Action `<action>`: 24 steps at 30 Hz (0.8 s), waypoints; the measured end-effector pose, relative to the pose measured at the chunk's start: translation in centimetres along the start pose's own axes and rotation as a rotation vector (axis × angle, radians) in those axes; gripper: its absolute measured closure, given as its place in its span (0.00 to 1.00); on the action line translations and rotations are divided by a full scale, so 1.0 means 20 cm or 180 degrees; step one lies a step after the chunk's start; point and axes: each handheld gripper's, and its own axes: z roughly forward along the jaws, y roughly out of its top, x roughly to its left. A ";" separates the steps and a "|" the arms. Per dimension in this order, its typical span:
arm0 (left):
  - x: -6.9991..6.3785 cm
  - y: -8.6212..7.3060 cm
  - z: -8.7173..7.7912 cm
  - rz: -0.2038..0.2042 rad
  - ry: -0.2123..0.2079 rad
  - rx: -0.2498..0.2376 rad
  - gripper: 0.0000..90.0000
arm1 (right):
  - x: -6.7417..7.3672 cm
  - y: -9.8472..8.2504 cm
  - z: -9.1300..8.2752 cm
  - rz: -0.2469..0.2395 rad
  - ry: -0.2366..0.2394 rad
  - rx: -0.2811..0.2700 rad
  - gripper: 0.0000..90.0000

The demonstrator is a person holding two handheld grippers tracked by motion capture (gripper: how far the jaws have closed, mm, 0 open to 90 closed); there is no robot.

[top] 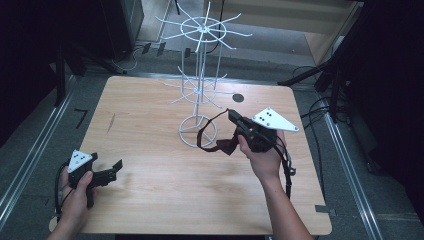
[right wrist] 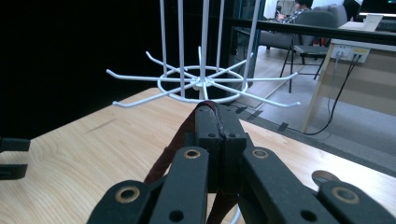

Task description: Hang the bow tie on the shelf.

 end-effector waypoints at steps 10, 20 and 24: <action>0.00 0.00 0.00 -0.0009 0.0004 -0.0005 0.05 | -0.01 0.06 0.05 0.0028 0.0005 -0.0100 1.00; 0.01 0.00 -0.01 -0.0044 0.0012 -0.0014 0.06 | -0.09 -0.02 0.16 0.0285 -0.0055 0.0055 1.00; 0.01 0.00 0.00 -0.0059 0.0026 -0.0013 0.06 | -0.11 -0.08 0.20 0.0357 -0.0066 0.0131 1.00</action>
